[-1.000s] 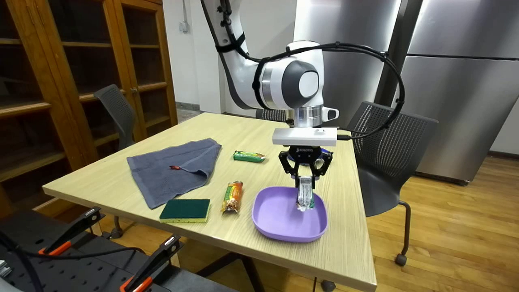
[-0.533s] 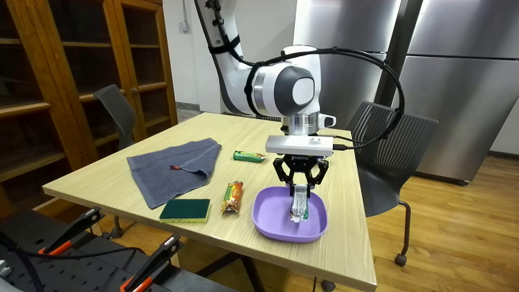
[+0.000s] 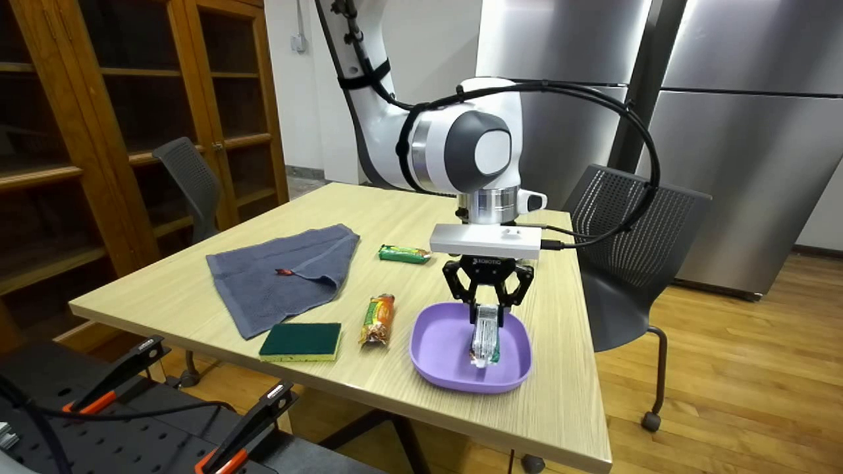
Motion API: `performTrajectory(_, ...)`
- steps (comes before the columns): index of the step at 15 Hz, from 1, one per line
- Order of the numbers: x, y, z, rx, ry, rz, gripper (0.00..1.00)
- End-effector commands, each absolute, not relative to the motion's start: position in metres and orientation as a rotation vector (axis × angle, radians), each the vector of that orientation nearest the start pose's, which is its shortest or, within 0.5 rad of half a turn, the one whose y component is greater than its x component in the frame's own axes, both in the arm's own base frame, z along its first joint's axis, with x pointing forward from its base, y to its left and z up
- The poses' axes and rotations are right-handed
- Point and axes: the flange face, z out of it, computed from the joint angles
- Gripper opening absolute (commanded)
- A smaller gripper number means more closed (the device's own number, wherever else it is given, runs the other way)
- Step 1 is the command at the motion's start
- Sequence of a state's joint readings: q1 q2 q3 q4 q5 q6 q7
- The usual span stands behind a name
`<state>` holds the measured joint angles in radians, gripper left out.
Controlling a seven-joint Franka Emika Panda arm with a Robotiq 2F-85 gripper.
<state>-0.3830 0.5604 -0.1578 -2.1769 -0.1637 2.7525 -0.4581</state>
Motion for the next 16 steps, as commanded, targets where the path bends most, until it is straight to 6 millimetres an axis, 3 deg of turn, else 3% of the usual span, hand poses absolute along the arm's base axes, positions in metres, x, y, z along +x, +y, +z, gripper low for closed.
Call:
performTrajectory(1, 0.475, -0.29, 0.14, -3.277, -0.166, 0.094, 0.19)
performTrajectory(13, 0.489, -0.302, 0.134, -3.279, -0.146, 0.124, 0.19)
performTrajectory(14, 0.49, -0.303, 0.134, -3.283, -0.151, 0.135, 0.67)
performTrajectory(16, 0.491, -0.303, 0.135, -3.284, -0.159, 0.139, 0.77)
